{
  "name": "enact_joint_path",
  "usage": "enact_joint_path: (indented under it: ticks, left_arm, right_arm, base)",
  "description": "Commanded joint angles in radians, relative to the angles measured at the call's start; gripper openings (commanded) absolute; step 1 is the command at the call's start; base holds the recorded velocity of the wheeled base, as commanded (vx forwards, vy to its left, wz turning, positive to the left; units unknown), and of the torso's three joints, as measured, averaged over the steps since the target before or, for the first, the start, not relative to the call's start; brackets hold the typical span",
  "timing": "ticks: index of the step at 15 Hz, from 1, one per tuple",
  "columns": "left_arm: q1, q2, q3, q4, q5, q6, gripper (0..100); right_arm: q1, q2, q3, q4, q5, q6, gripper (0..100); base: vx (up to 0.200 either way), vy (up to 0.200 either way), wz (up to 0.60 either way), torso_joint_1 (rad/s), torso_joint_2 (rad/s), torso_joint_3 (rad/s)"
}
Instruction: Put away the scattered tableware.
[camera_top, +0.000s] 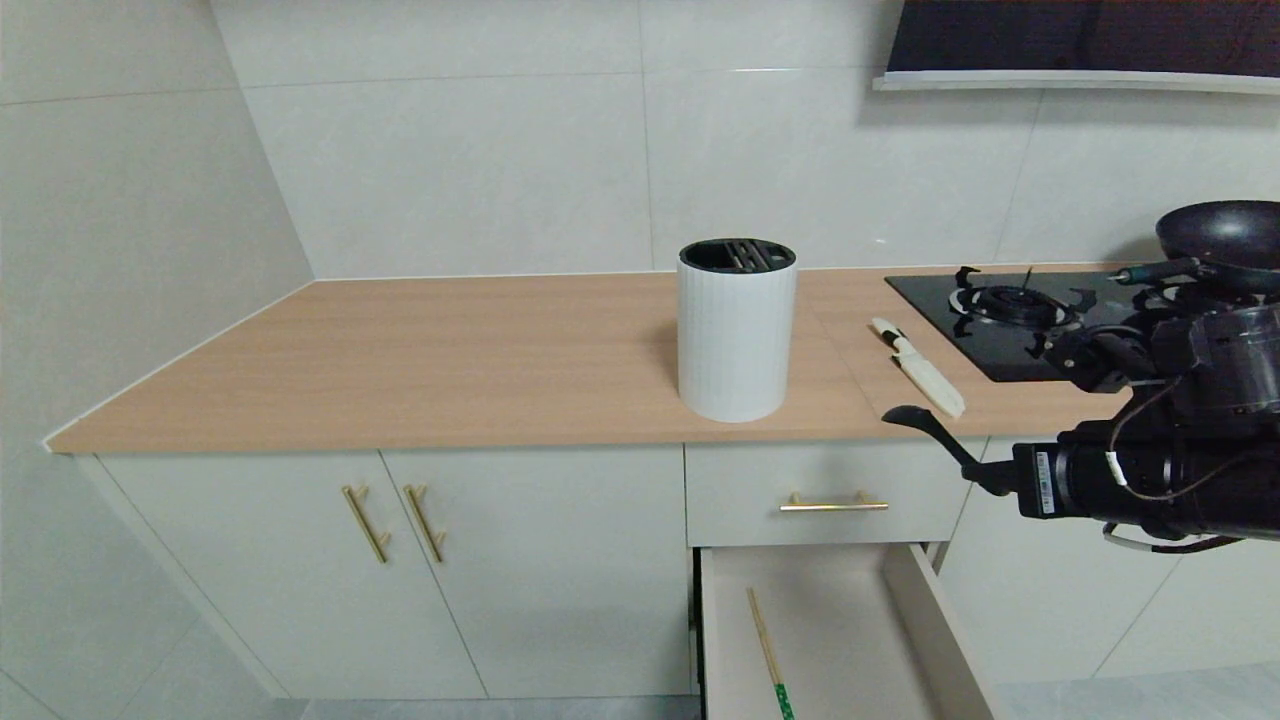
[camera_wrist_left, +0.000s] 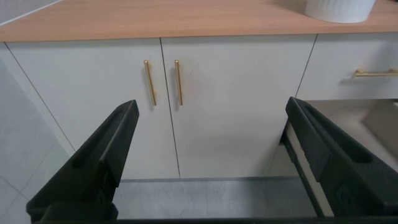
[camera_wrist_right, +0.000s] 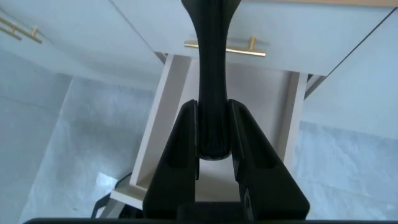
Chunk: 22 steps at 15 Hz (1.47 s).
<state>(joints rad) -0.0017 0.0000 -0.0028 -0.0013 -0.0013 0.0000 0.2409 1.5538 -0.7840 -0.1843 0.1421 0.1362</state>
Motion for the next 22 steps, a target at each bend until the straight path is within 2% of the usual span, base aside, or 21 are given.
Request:
enact_joint_path:
  ticks: [1,9,22]
  left_arm:
    - [0.000,0.002,0.001,0.000,0.000,0.000,100]
    - [0.000,0.002,0.001,0.000,0.000,0.000,100]
    - [0.000,0.000,0.001,0.000,0.000,0.000,100]
  right_arm:
    - [0.021,-0.003,0.012,-0.001,-0.001,-0.003,0]
    - [0.057,0.089,0.029,-0.001,-0.007,-0.007,0]
    - [0.057,0.166,0.037,-0.009,-0.007,-0.035,0]
  base:
    - [0.000,0.000,0.00,0.000,0.00,0.000]
    - [0.000,0.000,0.00,-0.011,0.03,0.015]
    - [0.000,0.000,0.00,-0.179,0.46,0.279]
